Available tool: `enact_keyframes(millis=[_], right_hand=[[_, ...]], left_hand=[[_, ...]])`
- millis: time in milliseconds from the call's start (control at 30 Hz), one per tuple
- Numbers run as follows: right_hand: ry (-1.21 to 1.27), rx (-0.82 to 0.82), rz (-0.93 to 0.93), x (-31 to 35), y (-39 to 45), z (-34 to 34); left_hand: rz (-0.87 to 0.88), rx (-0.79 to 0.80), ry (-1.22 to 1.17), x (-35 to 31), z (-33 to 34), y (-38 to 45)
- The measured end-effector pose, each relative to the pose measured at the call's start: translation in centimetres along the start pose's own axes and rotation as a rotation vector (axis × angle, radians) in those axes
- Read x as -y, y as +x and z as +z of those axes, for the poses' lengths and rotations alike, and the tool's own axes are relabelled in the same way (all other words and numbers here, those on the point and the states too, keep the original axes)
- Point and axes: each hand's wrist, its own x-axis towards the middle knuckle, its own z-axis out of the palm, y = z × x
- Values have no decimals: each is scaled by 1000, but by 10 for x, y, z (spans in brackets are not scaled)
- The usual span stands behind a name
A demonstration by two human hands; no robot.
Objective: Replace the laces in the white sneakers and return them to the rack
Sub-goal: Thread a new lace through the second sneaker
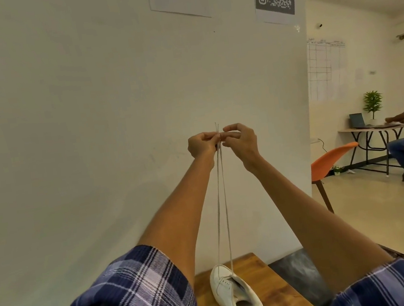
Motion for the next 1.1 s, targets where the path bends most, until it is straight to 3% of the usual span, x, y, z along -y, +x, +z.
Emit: enact_keyframes(millis=[167, 400, 600, 733, 800, 900, 1000, 1100], right_hand=[[26, -62, 14, 9, 2, 6], [69, 14, 34, 5, -8, 3], [-26, 171, 43, -12, -17, 7], [-80, 332, 211, -20, -28, 14], [-82, 395, 162, -26, -33, 18], [-61, 344, 132, -33, -33, 18], [-72, 309, 219, -48, -33, 14], [-88, 167, 371, -81, -34, 1]], left_hand=[[98, 28, 79, 1, -1, 0], [232, 62, 370, 8, -8, -4], [331, -3, 405, 28, -20, -3], [351, -31, 351, 29, -18, -6], [344, -22, 374, 30, -15, -3], [304, -81, 397, 38, -13, 4], [220, -152, 465, 56, -19, 5], [101, -90, 758, 94, -38, -6]])
